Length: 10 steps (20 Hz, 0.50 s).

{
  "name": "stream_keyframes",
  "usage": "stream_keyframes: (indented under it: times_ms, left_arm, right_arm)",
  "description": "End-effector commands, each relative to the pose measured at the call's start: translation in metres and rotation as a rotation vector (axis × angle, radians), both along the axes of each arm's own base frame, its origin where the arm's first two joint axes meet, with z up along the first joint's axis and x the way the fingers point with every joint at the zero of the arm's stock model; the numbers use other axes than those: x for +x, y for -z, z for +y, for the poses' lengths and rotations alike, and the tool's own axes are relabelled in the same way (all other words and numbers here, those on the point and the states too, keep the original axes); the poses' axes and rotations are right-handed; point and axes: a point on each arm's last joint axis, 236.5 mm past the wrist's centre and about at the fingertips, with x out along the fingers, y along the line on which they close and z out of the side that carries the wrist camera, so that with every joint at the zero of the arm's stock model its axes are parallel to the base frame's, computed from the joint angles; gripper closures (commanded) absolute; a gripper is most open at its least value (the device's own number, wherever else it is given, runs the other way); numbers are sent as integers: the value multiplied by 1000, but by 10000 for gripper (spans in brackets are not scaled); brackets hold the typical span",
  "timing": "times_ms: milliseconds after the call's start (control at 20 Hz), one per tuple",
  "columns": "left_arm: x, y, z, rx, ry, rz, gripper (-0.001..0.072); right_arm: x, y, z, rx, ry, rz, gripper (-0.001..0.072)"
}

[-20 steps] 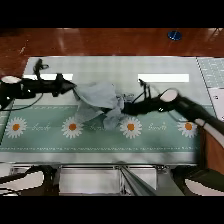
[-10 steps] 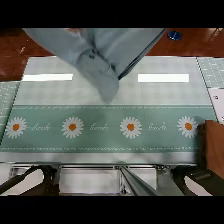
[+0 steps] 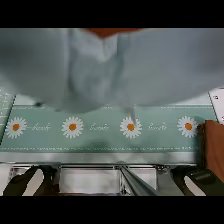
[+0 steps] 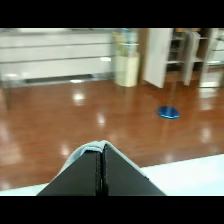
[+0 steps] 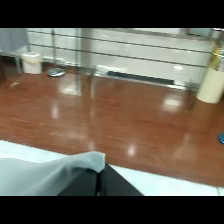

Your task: Fold the shirts.

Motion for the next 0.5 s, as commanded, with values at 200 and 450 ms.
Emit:
stream_keyframes:
  times_ms: [200, 450]
  left_arm:
    - [-9, 58, 21, 86, -89, 175, 691]
    - [92, 221, 23, 107, -98, 539, 691]
  right_arm:
    - [-32, 79, -33, -28, 126, 303, 694]
    - [37, 218, -25, -107, 158, 667, 694]
